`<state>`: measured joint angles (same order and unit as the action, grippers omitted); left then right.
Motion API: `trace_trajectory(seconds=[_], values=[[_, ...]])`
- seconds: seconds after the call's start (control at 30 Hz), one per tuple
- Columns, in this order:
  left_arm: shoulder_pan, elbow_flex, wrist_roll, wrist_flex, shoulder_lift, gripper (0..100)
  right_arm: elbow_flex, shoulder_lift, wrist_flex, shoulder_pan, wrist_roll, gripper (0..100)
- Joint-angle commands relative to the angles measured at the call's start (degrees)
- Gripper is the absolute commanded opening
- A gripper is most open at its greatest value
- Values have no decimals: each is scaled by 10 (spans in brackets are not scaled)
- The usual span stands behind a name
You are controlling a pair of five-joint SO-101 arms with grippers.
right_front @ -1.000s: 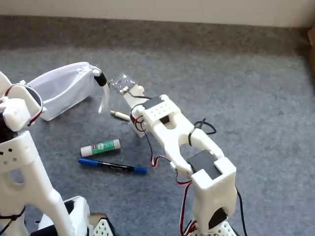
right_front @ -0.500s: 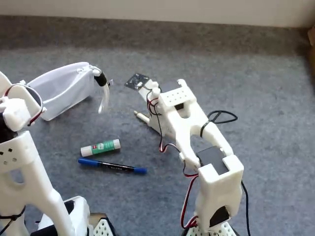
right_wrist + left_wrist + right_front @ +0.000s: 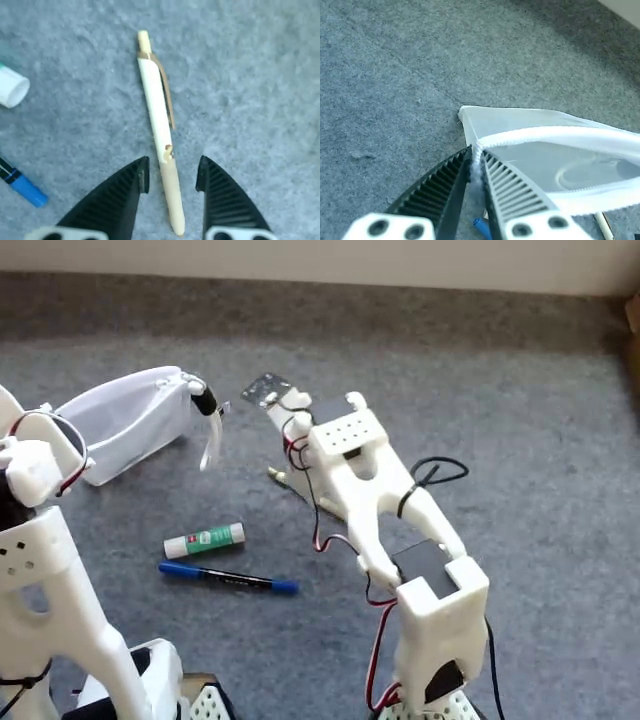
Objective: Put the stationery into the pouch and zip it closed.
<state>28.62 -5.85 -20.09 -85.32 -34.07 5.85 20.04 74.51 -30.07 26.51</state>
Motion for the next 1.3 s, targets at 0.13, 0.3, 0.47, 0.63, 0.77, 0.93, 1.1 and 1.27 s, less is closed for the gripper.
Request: trace_trajectory(seconds=[0.13,0.3,0.47,0.63,0.77,0.93,1.1,1.27], values=[[7,13,4,9,-13,7,-3,23,-137,-44,-7,152],[7,13,4,8,-13,7,-5,82,-168,-44,-7,152],[7,13,4,7,-13,7,-5,100,-180,-45,-7,149],[7,13,4,7,-13,7,-5,101,-176,-44,-4,18],[7,13,4,7,-13,7,-5,98,-140,-43,-4,5],[7,13,4,7,-13,7,34,66,-58,-40,-4,5],[4,13,4,7,-13,7,43,8,1,-23,-4,5],[-25,15,4,7,-13,7,41,-60,8,3,-6,5]])
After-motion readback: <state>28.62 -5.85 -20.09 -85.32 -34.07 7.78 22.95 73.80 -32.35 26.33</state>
